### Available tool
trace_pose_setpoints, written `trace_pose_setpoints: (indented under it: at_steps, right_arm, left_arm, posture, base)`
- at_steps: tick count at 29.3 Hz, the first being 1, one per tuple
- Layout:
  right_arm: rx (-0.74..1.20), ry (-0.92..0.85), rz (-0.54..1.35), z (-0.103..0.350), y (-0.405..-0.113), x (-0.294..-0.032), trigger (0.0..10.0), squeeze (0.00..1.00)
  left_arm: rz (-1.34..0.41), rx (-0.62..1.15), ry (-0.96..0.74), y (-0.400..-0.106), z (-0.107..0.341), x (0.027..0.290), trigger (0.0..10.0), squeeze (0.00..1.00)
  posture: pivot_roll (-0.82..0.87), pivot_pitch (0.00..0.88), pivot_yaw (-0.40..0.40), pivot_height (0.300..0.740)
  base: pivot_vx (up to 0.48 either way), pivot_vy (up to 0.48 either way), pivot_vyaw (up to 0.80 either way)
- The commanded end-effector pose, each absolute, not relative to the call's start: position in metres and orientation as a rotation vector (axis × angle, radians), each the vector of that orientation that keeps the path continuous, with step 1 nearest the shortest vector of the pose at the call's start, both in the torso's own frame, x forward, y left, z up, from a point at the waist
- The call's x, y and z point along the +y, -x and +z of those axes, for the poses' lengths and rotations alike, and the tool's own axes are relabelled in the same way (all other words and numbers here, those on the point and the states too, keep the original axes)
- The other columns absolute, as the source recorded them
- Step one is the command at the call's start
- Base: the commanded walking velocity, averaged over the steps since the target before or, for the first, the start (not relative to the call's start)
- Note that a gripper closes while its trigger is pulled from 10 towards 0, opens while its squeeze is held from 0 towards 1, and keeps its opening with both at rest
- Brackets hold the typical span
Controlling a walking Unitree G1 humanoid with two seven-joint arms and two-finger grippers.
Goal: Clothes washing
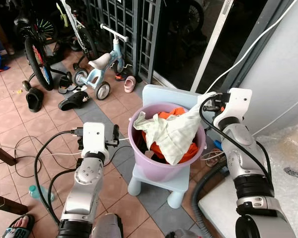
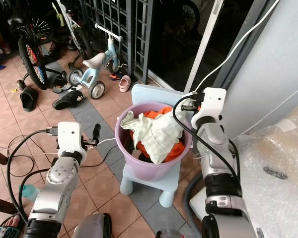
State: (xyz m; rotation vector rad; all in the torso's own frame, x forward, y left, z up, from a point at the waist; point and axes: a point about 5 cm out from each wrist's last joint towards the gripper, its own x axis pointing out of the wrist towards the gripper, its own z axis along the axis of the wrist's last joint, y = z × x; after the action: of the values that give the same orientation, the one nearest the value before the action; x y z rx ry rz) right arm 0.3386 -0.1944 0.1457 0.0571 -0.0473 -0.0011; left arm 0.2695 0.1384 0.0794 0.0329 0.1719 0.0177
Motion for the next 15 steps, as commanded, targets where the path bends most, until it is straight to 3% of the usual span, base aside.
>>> trace_pose_setpoints:
  at_steps: [1, 2, 3, 4, 5, 7, 9, 15]
  right_arm:
    - [-0.049, -0.056, 0.006, 0.145, -0.334, -0.192, 0.0, 0.0]
    - [-0.07, -0.046, 0.031, 0.147, -0.332, -0.186, 2.2, 0.0]
    - [-0.082, -0.041, 0.04, 0.149, -0.331, -0.184, 2.2, 0.0]
    - [-0.115, -0.025, 0.048, 0.156, -0.332, -0.182, 0.8, 0.0]
    - [-0.123, -0.012, 0.05, 0.16, -0.333, -0.181, 4.7, 0.0]
    - [-0.124, -0.02, 0.038, 0.165, -0.336, -0.181, 10.0, 0.0]
    - [-0.115, -0.036, 0.026, 0.169, -0.34, -0.181, 10.0, 0.0]
    - [-0.11, -0.039, 0.032, 0.167, -0.337, -0.175, 10.0, 0.0]
  left_arm:
    - [0.014, 0.182, -0.016, -0.267, 0.078, 0.139, 10.0, 0.0]
    - [0.006, 0.181, -0.02, -0.266, 0.077, 0.138, 10.0, 0.0]
    - [0.003, 0.181, -0.02, -0.265, 0.077, 0.138, 10.0, 0.0]
    - [0.0, 0.185, -0.02, -0.266, 0.077, 0.138, 10.0, 0.0]
    - [-0.005, 0.184, -0.017, -0.266, 0.077, 0.137, 10.0, 0.0]
    - [-0.015, 0.173, -0.018, -0.268, 0.078, 0.135, 10.0, 0.0]
    - [-0.038, 0.158, -0.009, -0.271, 0.081, 0.132, 10.0, 0.0]
    - [-0.039, 0.157, -0.008, -0.273, 0.081, 0.131, 10.0, 0.0]
  posture:
    - [0.04, 0.0, -0.024, 0.74]
    - [0.04, 0.0, -0.021, 0.74]
    - [0.04, 0.0, -0.021, 0.74]
    - [0.03, 0.0, -0.017, 0.74]
    - [0.03, 0.0, -0.017, 0.74]
    - [0.03, 0.0, -0.017, 0.74]
    - [0.03, 0.0, -0.017, 0.74]
    - [0.02, 0.0, -0.021, 0.74]
  base:
    - [0.0, 0.0, 0.0]
    - [0.0, 0.0, 0.0]
    - [0.0, 0.0, 0.0]
    - [0.0, 0.0, 0.0]
    - [0.0, 0.0, 0.0]
    - [0.0, 0.0, 0.0]
    - [0.0, 0.0, 0.0]
    - [0.0, 0.0, -0.77]
